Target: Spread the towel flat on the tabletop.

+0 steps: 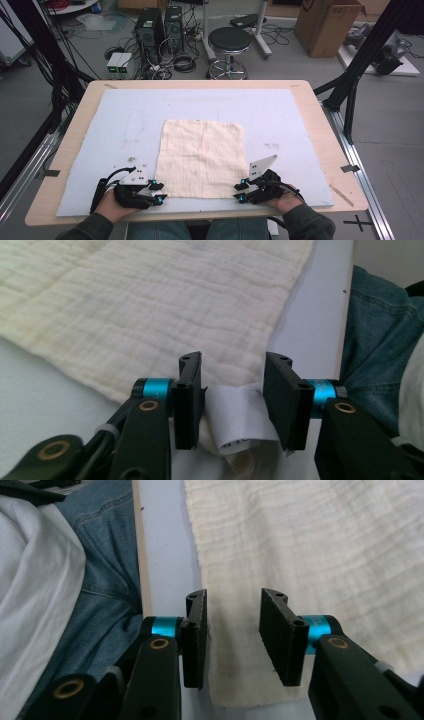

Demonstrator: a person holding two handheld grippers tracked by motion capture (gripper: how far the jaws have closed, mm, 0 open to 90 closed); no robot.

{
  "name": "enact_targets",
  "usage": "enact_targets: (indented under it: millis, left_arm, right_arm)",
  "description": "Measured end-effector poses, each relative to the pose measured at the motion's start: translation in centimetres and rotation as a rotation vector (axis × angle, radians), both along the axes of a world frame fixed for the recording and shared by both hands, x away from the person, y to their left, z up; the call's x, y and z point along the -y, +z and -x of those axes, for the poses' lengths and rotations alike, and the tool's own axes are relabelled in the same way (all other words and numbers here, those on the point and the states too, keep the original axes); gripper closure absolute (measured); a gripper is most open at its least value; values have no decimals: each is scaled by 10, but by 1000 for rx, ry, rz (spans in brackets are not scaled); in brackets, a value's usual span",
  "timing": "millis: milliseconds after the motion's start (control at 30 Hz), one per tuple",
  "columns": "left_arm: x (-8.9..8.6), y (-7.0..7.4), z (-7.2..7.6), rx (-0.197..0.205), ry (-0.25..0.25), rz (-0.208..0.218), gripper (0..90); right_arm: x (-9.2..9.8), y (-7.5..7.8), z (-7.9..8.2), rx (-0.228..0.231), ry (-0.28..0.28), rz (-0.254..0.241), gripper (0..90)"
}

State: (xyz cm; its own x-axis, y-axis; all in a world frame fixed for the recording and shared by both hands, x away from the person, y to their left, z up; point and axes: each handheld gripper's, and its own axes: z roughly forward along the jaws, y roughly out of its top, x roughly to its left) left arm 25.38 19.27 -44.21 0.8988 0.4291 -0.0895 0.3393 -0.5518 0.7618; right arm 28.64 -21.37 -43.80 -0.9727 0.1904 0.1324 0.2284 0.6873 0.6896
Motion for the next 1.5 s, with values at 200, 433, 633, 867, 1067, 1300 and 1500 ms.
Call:
enact_targets:
  millis: [200, 433, 633, 867, 1067, 1300, 1500]
  left_arm:
    - [2, 0, -1, -7, -22, 2, 849]
    - [1, 5, 2, 3, -56, 32, 872]
    - [2, 7, 8, -12, -106, 46, 874]
    - [-4, 12, 3, -20, -74, 129, 724]
    - [-10, 17, -5, 13, 16, 164, 634]
    - [-14, 18, -12, 42, 81, 166, 592]
    - [-14, 19, -15, 48, 124, 166, 550]
  right_arm:
    - [1, 0, -3, 7, -10, 13, 835]
    - [3, 3, -2, 3, 19, 6, 859]
    - [9, 4, 3, -26, 34, -23, 858]
    - [10, 8, 0, -40, 21, -81, 739]
    - [15, 11, -9, -27, -82, -133, 633]
    - [18, 15, -19, -11, -171, -181, 555]
    - [20, 16, -25, -4, -241, -206, 451]
